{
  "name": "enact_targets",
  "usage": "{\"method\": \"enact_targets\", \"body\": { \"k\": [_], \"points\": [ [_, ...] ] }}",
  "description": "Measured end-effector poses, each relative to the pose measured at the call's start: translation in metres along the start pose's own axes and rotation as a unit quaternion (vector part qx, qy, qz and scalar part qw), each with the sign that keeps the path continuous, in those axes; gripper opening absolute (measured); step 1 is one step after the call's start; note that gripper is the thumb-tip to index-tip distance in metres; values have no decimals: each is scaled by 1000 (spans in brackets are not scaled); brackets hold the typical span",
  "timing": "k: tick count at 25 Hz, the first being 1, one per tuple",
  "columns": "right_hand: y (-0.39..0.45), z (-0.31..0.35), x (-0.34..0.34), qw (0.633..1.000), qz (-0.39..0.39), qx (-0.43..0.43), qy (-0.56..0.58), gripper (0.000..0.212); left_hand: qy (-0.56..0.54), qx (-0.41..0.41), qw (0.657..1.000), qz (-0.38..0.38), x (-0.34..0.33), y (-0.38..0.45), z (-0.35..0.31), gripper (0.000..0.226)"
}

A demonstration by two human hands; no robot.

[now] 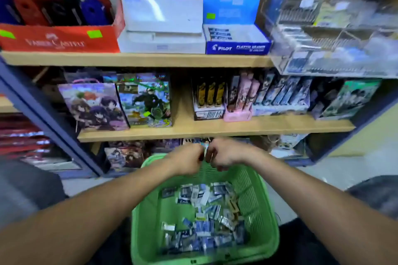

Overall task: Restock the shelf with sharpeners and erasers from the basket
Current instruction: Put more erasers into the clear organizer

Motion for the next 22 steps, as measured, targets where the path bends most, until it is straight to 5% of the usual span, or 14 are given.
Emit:
{"method": "enact_targets", "body": {
  "k": [3, 7, 13, 22],
  "points": [
    [49, -26, -81, 994, 99, -52, -8, 16, 3, 54, 989, 137, -81, 9, 37, 9],
    [86, -55, -151, 987, 115, -108, 13, 49, -11, 123, 976, 181, -151, 24, 78, 19],
    [109, -87, -211, 973, 69, -218, 14, 43, -9, 268, 955, 129, -225, 24, 145, 70],
    [139, -74, -257, 956, 67, -276, 68, 73, -48, 301, 949, 80, -260, 34, 141, 70]
  ]
}}
Point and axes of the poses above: each hand's wrist, its own y-axis towards the middle knuckle, its own x-axis out of the back of the hand, z = x × y, the point moved 4 cm from there along y, towards the middle knuckle, and after that the axes turned 1 degree about -y, right-handed, at the moved point
